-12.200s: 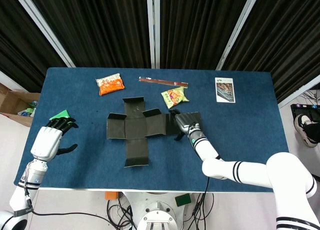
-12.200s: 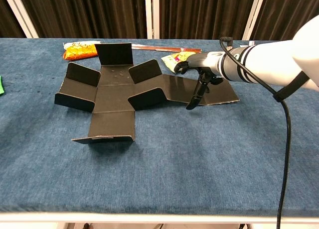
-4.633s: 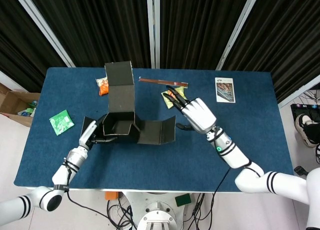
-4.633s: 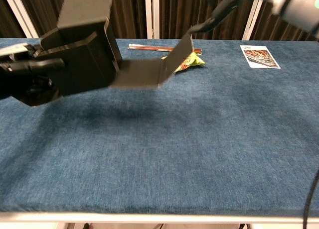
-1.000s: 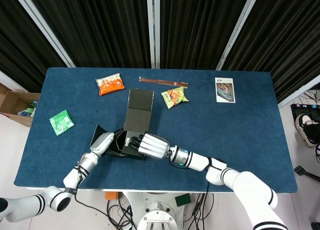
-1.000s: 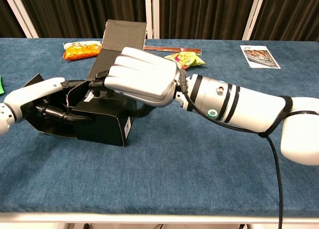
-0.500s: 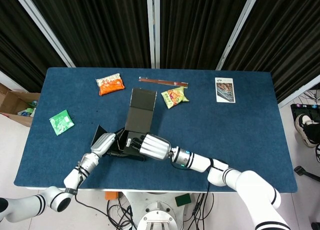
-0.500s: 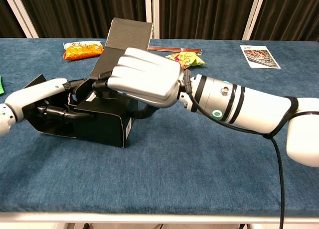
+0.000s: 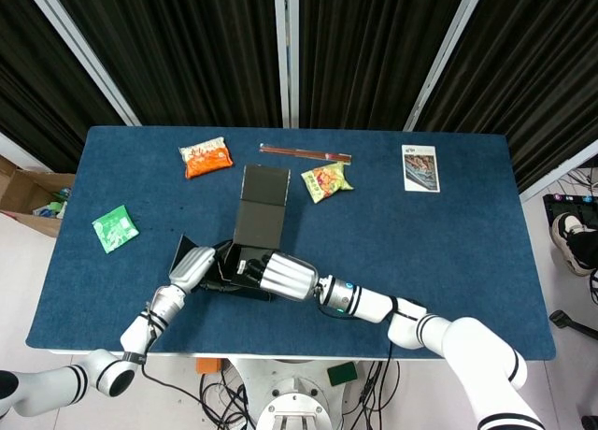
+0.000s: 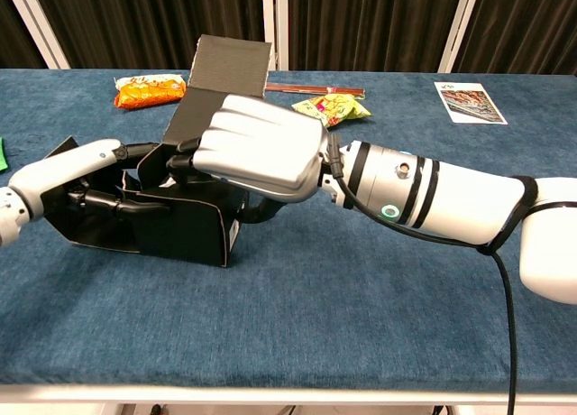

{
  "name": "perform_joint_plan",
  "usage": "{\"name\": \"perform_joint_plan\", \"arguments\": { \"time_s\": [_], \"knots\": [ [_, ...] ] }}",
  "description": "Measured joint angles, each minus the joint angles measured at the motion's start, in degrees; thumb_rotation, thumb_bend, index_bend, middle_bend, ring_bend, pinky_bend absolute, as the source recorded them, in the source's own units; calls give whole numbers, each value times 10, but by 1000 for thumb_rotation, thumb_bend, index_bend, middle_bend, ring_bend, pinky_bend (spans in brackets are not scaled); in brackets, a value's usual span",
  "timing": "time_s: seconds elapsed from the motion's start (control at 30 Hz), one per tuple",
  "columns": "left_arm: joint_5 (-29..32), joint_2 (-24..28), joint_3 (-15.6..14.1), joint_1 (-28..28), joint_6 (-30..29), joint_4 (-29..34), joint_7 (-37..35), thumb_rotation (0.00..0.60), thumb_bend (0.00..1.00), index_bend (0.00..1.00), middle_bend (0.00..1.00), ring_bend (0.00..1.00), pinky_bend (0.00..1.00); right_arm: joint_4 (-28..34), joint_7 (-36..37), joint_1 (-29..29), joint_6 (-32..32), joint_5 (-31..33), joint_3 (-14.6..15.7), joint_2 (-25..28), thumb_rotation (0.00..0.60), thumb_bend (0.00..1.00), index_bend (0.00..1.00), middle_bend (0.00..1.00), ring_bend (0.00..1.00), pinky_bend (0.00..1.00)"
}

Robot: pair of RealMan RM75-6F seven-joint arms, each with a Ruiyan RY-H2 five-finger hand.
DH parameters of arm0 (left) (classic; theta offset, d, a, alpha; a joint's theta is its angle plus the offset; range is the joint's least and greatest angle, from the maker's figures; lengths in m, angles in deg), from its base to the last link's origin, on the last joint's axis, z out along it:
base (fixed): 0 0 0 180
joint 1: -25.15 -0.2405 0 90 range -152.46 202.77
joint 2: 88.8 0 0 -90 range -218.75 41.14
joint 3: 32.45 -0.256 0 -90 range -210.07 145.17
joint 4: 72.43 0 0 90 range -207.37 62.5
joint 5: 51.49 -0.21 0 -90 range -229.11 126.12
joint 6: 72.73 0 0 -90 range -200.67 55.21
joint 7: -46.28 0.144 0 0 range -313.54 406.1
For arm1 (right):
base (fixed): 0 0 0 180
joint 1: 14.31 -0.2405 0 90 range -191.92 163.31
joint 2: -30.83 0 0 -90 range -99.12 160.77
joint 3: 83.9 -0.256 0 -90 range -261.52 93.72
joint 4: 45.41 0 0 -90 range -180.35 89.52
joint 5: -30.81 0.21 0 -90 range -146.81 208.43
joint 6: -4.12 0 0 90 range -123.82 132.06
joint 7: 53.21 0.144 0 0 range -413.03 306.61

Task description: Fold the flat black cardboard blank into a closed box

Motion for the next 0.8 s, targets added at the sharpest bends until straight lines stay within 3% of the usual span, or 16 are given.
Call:
{"name": "perform_joint_plan", "arguments": {
  "time_s": [0.13,0.33,0.8],
  "knots": [
    [0,-2,0,-2,-3,-3,1,299,0,263,274,666,914,9,-5,1,-6,1,1,6,600,159,420,428,720,1000],
    [-5,-1,-6,-2,-1,-2,8,297,0,162,224,660,911,17,5,7,8,4,-4,8,600,159,422,423,720,1000],
    [-7,-5,-4,-3,-8,-7,14,298,0,181,225,660,911,33,-1,14,-15,1,9,22,600,159,421,430,720,1000]
  ]
}}
